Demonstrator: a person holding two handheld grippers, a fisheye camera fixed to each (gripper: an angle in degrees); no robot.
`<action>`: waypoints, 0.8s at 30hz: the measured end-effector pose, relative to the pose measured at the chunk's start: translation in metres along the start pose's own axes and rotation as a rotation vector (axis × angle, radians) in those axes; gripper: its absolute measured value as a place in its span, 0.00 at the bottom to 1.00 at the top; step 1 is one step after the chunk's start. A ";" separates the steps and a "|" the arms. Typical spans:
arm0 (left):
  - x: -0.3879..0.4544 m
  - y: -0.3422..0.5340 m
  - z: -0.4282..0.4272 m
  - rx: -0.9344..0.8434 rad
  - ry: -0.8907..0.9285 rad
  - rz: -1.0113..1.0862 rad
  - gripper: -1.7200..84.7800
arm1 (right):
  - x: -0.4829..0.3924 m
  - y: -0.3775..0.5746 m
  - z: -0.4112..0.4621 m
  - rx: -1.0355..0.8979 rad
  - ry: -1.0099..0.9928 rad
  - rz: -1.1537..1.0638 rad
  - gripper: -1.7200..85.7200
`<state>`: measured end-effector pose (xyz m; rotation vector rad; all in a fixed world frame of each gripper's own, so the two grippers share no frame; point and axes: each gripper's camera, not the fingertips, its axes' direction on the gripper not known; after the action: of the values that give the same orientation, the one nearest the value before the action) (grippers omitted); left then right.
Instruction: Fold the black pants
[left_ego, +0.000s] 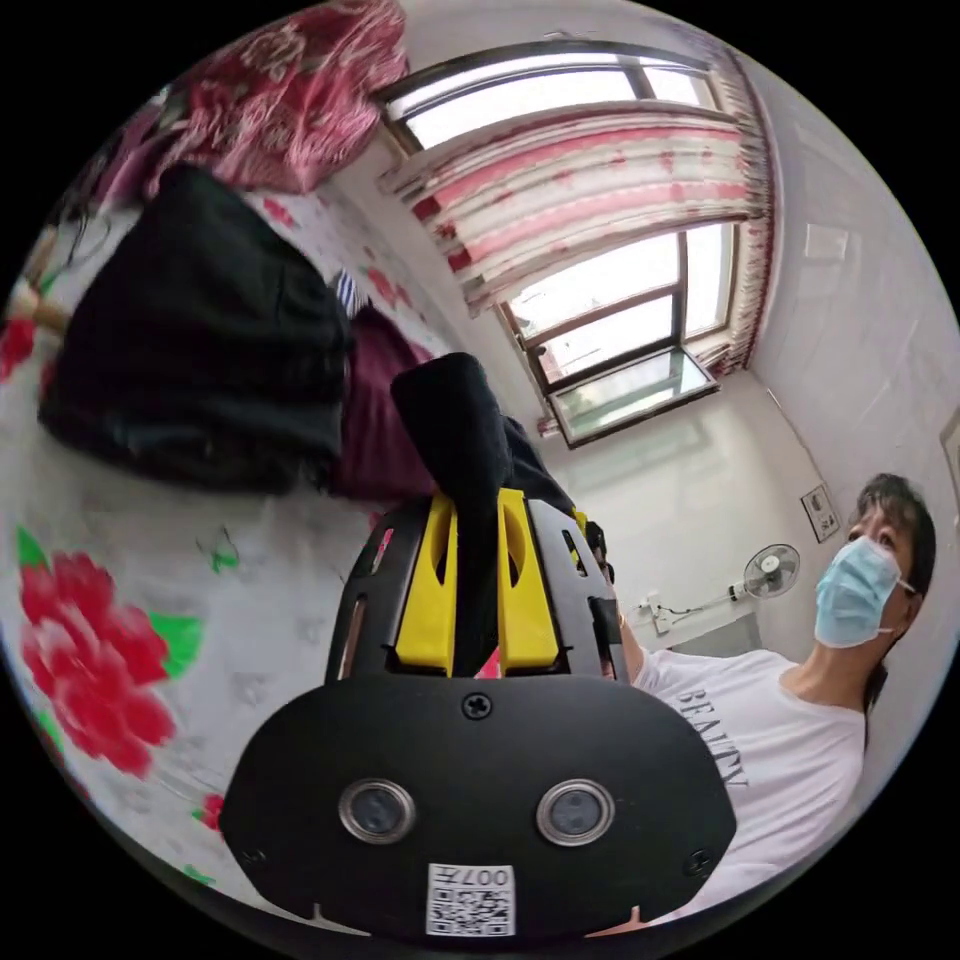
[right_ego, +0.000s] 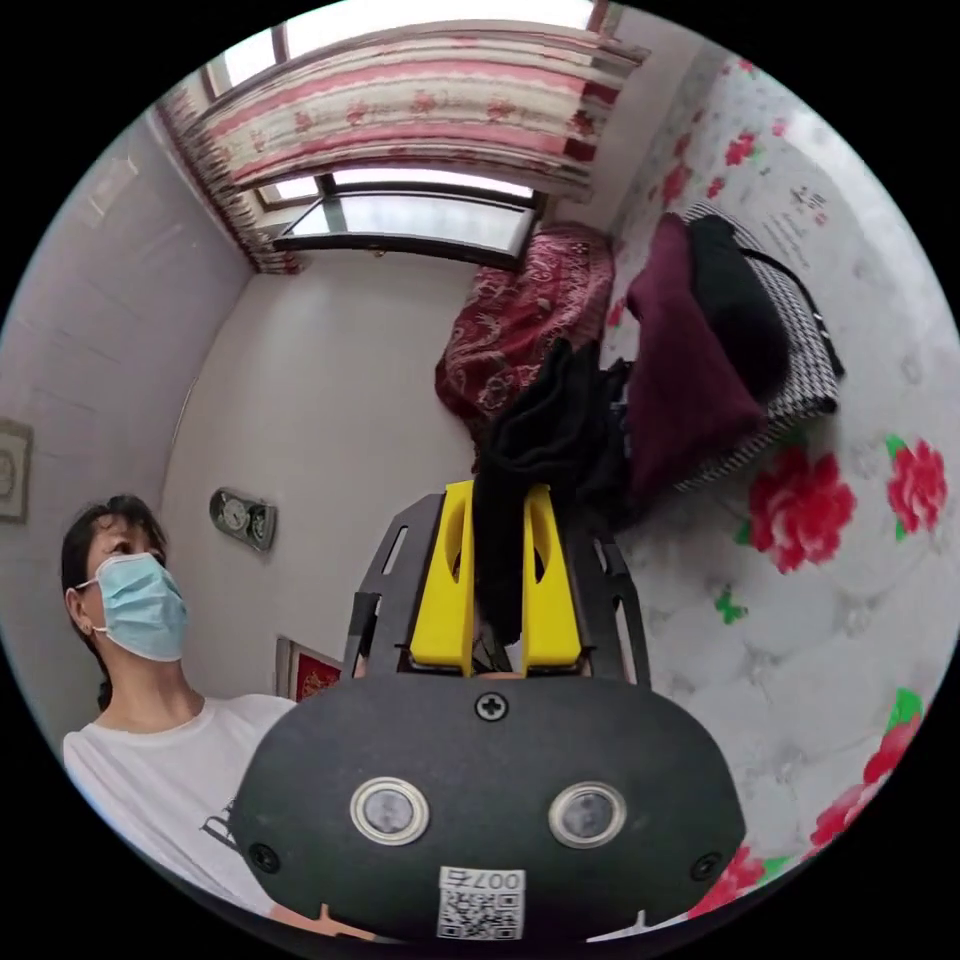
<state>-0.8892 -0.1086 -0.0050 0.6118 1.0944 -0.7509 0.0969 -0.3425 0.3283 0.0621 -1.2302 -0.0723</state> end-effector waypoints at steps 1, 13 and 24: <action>-0.002 -0.014 -0.005 0.011 -0.014 0.014 0.09 | -0.013 -0.021 0.034 -0.006 -0.008 -0.035 0.05; -0.146 0.056 0.054 0.063 -0.667 -0.053 0.11 | 0.030 0.044 0.161 -0.397 0.505 -0.151 0.06; -0.121 0.409 0.341 -0.540 -0.982 0.351 0.01 | -0.041 0.301 0.030 -0.966 1.349 -0.357 0.02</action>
<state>-0.4095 -0.0909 0.2556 -0.0668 0.2262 -0.3310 0.0610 -0.0392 0.3256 -0.4521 0.2580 -0.7891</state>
